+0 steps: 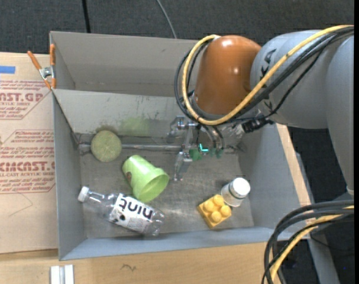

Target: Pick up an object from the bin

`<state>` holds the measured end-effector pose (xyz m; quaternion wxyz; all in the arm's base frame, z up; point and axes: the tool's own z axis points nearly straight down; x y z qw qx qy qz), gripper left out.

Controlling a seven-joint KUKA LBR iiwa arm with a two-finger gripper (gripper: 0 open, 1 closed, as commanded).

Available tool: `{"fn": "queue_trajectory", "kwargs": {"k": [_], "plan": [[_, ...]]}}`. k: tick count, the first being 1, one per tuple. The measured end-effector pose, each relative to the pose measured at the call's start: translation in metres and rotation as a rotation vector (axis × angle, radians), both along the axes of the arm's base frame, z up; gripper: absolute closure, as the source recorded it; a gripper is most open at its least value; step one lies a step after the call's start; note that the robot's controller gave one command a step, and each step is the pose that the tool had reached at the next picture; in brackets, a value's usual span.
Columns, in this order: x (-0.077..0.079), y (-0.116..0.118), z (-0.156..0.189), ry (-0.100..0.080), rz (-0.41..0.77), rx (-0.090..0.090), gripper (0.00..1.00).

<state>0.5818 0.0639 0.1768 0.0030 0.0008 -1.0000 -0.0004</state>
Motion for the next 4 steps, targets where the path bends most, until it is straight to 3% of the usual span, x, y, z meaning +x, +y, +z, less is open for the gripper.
{"fn": "queue_trajectory", "kwargs": {"k": [1, 2, 3, 4], "plan": [[0.002, 0.000, 0.005, -0.008, -0.001, 0.001, 0.00], [0.009, 0.038, -0.052, -0.005, 0.005, -0.003, 0.00], [0.012, 0.031, -0.045, -0.022, -0.001, -0.006, 0.00], [0.001, 0.075, -0.045, -0.001, -0.167, -0.001, 0.00]]}}
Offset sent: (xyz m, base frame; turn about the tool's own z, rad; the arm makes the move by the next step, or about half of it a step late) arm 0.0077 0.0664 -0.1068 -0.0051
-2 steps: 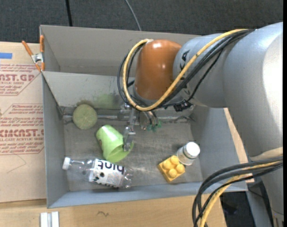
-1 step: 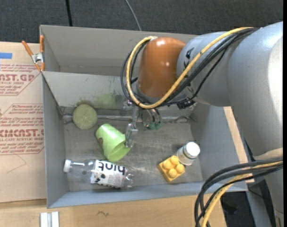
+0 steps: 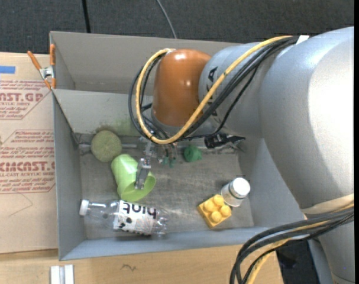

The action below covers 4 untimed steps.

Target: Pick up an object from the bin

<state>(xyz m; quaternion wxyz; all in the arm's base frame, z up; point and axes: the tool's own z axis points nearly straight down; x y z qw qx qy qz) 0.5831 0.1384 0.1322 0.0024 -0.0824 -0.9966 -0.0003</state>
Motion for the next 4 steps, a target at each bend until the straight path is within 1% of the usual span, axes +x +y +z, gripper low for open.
{"fn": "queue_trajectory", "kwargs": {"k": [1, 2, 4], "plan": [[0.0007, 0.0188, -0.0114, 0.013, -0.021, 0.026, 0.00], [0.0043, 0.0167, -0.0093, -0.009, -0.020, 0.024, 1.00], [0.0047, 0.0167, -0.0092, -0.012, -0.021, 0.025, 1.00]]}}
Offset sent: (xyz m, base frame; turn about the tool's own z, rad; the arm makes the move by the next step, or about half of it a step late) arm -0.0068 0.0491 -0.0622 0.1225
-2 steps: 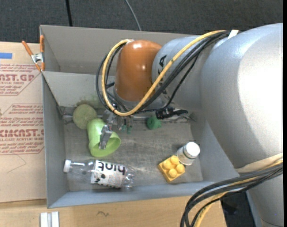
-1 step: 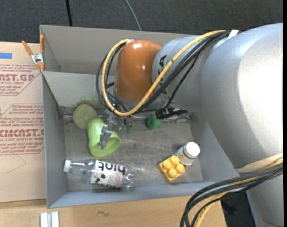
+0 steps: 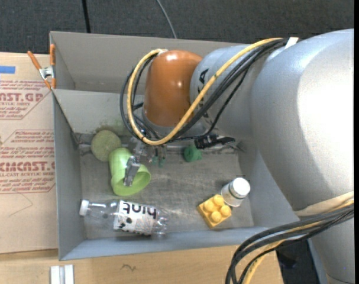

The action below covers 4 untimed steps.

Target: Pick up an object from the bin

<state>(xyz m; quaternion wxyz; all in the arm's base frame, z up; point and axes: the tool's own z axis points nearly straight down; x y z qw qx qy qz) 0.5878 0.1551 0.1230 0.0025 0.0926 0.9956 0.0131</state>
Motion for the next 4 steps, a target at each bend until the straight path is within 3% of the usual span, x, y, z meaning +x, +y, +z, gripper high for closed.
{"fn": "queue_trajectory", "kwargs": {"k": [4], "plan": [[0.0003, 0.0000, 0.0000, -0.002, 0.000, 0.000, 1.00]]}}
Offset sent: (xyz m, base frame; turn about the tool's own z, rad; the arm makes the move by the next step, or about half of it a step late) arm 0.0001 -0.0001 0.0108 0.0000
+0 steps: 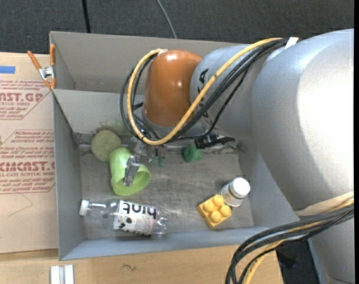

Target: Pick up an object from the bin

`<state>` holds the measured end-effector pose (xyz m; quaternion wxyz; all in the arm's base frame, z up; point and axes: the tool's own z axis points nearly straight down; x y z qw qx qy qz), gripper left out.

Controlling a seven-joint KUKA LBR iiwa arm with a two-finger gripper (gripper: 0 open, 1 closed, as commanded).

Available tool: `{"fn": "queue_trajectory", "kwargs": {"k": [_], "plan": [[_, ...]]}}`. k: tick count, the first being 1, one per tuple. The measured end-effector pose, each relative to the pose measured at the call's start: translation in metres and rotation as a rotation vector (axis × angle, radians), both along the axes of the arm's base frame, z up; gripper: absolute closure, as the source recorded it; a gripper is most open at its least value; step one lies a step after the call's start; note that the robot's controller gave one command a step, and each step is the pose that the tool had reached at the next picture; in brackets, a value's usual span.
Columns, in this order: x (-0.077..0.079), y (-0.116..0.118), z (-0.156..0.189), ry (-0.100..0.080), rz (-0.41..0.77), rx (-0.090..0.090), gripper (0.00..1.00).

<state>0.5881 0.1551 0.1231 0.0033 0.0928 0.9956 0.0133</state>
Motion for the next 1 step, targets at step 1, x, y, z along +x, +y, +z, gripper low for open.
{"fn": "queue_trajectory", "kwargs": {"k": [1], "plan": [[0.0000, 0.0000, 0.0000, 0.000, 0.000, 0.000, 1.00]]}}
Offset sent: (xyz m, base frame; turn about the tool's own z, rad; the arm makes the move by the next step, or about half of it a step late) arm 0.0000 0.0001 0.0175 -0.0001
